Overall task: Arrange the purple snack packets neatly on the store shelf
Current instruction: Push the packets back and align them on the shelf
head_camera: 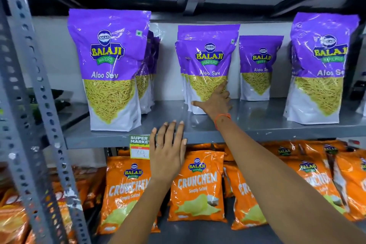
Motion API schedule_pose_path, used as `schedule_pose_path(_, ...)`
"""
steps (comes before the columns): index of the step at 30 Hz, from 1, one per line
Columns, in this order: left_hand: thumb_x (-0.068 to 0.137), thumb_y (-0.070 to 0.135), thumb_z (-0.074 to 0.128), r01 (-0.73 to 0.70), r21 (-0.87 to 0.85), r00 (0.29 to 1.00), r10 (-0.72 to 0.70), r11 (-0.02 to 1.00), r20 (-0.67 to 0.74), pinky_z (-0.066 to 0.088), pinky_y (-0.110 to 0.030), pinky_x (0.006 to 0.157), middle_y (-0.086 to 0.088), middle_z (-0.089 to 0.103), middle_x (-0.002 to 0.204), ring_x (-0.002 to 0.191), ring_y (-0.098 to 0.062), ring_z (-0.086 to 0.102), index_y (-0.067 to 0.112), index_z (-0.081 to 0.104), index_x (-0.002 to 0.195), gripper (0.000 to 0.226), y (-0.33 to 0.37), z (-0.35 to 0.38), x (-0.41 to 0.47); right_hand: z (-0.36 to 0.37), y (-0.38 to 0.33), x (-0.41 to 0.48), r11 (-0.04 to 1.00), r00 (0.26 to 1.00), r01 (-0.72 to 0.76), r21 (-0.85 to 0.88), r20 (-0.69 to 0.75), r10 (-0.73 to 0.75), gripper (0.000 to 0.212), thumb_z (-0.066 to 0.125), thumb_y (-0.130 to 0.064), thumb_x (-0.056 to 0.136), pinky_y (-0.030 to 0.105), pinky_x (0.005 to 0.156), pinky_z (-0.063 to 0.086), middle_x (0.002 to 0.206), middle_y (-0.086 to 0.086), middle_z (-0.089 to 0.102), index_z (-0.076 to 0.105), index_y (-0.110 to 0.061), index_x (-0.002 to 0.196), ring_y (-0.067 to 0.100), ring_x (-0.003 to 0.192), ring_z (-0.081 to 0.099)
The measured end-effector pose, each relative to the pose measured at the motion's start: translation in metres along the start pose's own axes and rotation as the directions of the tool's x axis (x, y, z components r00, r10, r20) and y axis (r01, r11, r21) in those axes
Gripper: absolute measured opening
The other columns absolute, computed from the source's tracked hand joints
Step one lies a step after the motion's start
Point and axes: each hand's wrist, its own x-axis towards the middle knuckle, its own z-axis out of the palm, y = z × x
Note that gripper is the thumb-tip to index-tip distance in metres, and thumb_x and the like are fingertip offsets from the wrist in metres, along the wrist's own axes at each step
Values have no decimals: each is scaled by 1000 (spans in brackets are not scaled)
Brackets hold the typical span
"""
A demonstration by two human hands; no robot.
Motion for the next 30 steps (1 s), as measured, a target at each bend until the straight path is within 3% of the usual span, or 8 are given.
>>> schedule_pose_path(5,101,34,28,19,0,999,-19,1000,29,23,-45,111,-10,59,130,124,-27,42,13,52,135,47,0,1,-1,-8,6,-10,999,1000,20,29,11,-20,138,83,-52,61,61,109,34,147,24,30,-10,-6,151,41,134,36)
schedule_pose_path(17,101,34,28,41,6,997,-41,999,66,22,-45,112,-11,59,129,122,-28,44,13,52,134,46,0,0,-1,-42,24,-50,997,997,80,-13,21,-80,140,78,-64,59,61,114,27,149,25,29,-11,-7,151,40,138,31)
schedule_pose_path(30,102,33,26,43,12,995,-44,999,89,23,-46,113,-12,59,127,120,-30,48,13,52,134,46,1,-4,-2,-58,27,-73,994,994,113,9,-8,-113,137,77,-64,61,59,112,30,149,23,30,-9,-8,151,39,138,32)
